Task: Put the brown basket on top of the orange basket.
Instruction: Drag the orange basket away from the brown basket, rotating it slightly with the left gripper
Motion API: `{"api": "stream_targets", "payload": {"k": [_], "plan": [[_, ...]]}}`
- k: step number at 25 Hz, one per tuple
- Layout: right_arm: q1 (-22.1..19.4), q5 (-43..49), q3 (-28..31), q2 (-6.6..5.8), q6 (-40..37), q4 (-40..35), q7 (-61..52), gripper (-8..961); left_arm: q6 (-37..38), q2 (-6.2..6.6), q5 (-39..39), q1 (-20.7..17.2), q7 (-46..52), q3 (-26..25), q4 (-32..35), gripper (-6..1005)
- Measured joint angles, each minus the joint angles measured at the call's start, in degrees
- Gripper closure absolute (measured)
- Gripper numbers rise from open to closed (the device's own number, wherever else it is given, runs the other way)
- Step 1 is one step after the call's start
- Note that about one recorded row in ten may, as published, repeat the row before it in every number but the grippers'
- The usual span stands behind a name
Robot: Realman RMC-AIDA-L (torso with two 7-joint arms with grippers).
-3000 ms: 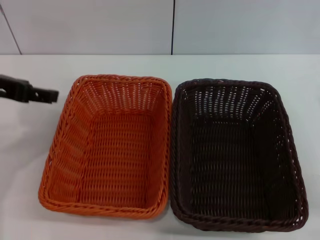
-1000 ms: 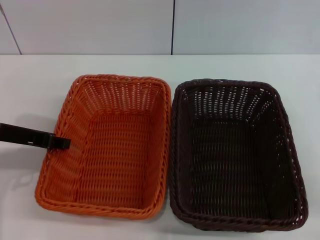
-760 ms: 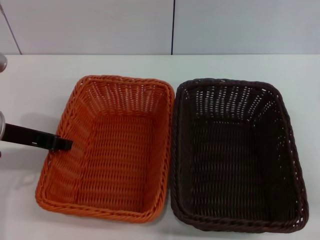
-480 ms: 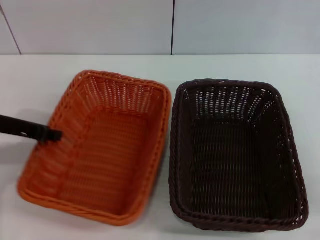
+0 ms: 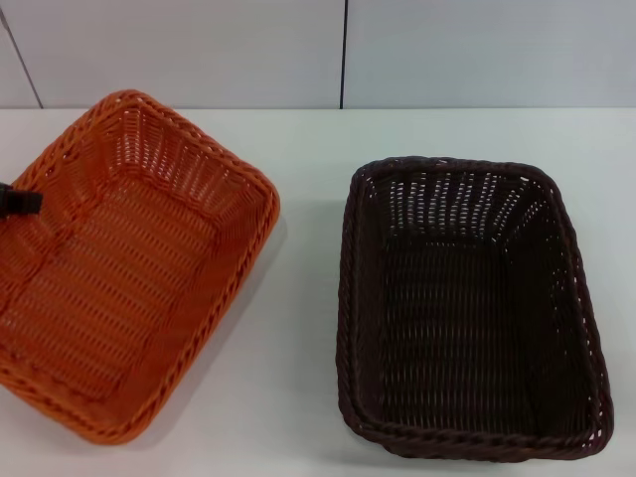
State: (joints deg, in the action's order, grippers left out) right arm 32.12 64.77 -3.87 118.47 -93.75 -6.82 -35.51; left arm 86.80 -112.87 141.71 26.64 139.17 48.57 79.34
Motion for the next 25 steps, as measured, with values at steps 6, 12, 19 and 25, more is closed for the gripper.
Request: {"api": "stream_targets", "payload": {"k": [6, 12, 19, 25], "plan": [[-0.21, 0.00, 0.09, 0.07, 0.00, 0.08, 0.00, 276, 9.06, 2.03, 0.40, 3.12, -8.14, -4.18, 0.05, 820], [-0.43, 0.00, 2.23, 0.16, 0.03, 0.78, 0.00, 275, 16.02, 2.66, -0.34, 5.10, -14.00, -7.78, 0.40, 822], [-1.11, 0.00, 3.56, 0.23, 0.40, 0.96, -0.24, 276, 19.19, 1.97, 0.41, 6.55, -16.23, -5.09, 0.60, 820], [-1.28, 0.00, 3.87, 0.17, 0.66, 0.94, -0.46, 277, 18.02, -0.97, 0.59, 9.35, -16.26, -3.55, -1.14, 820]]}}
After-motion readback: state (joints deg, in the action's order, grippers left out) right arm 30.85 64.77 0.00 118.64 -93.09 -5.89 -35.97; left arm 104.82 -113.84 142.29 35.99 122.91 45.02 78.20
